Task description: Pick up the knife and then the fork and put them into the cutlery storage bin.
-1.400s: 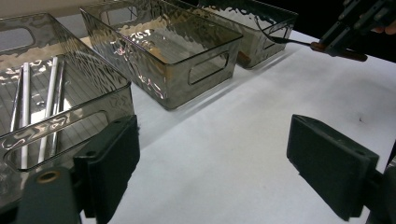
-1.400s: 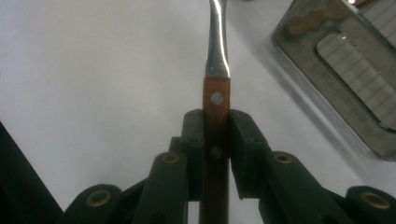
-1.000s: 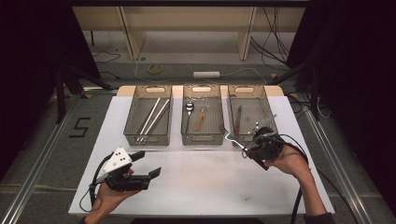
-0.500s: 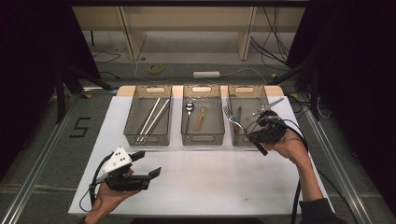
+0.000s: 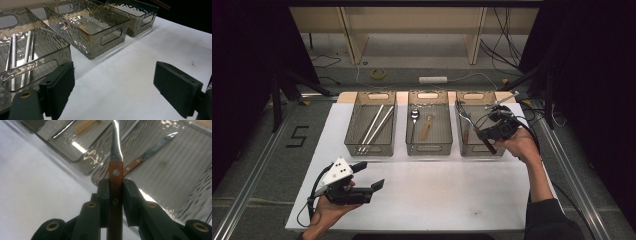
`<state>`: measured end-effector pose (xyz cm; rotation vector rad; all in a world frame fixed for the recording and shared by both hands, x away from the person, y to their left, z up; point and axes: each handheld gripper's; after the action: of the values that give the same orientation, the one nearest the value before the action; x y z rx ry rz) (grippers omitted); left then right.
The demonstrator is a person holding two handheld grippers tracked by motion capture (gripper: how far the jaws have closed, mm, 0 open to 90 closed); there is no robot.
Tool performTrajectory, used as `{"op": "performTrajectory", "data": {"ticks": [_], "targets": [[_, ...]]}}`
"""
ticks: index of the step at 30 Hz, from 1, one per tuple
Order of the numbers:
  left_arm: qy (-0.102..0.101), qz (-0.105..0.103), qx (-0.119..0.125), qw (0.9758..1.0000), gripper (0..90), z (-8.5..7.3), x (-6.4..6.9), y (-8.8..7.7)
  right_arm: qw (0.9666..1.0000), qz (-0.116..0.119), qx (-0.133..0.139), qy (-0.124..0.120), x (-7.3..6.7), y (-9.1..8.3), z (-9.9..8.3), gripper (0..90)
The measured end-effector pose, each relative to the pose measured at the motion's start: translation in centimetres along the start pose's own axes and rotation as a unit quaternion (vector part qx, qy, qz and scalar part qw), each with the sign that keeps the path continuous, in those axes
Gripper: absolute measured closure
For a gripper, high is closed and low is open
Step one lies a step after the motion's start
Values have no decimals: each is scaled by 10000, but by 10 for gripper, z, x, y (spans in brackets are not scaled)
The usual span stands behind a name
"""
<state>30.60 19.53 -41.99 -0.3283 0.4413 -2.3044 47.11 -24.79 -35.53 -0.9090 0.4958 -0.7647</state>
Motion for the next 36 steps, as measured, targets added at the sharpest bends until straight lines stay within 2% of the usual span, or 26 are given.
{"op": "performTrajectory", "data": {"ticks": [12, 24, 36], "targets": [[3, -4, 4, 10000, 167, 0, 0, 0, 9990, -95, 95, 420, 20, 5, 14, 775], [0, -14, 7, 10000, 166, 0, 0, 0, 9961, -252, 156, 833, 33, 16, 24, 775], [32, -28, -17, 10000, 167, 0, 0, 0, 9934, -383, 205, 1061, 41, 24, 26, 775]]}}
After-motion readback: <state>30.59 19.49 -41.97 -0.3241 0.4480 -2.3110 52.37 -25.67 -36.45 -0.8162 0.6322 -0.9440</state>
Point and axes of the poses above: each handheld gripper's, and its own axes: y roughly forward along the jaws, z roughly out of its top, x roughly to its right, and after that the axes turned 1 degree about -y, right-handed
